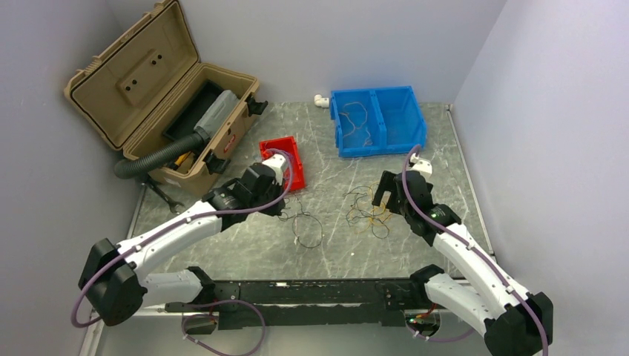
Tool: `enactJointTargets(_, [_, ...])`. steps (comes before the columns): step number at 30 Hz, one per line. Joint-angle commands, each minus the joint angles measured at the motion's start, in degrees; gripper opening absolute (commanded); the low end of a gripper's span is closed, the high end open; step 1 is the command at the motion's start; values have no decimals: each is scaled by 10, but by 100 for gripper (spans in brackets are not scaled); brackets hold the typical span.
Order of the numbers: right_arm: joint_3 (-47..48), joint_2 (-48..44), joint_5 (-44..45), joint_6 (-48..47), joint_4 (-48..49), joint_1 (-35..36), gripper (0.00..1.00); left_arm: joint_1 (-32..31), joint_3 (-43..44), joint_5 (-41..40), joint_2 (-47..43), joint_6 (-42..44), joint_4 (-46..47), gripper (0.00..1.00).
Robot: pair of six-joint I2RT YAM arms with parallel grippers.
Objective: Untangle the cables
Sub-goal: Untie the cable, then pick up the cable at the center of the board.
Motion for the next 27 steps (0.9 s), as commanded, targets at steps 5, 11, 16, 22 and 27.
enactJointTargets(5, [-4,-15,-29,-18,31,-1,100,2,-1,89,55,6,86,57])
enactJointTargets(11, [-5,-20,-32,-24,36,-1,100,-1,23,92,120,16,56,92])
enactJointTargets(16, [0,-19,-33,-31,35,-1,100,-17,37,77,156,25,55,97])
enactJointTargets(22, [7,-20,-31,-36,34,-1,100,-32,76,49,218,30,33,90])
enactJointTargets(27, [10,-23,-28,-36,32,-1,100,-38,84,30,263,22,35,73])
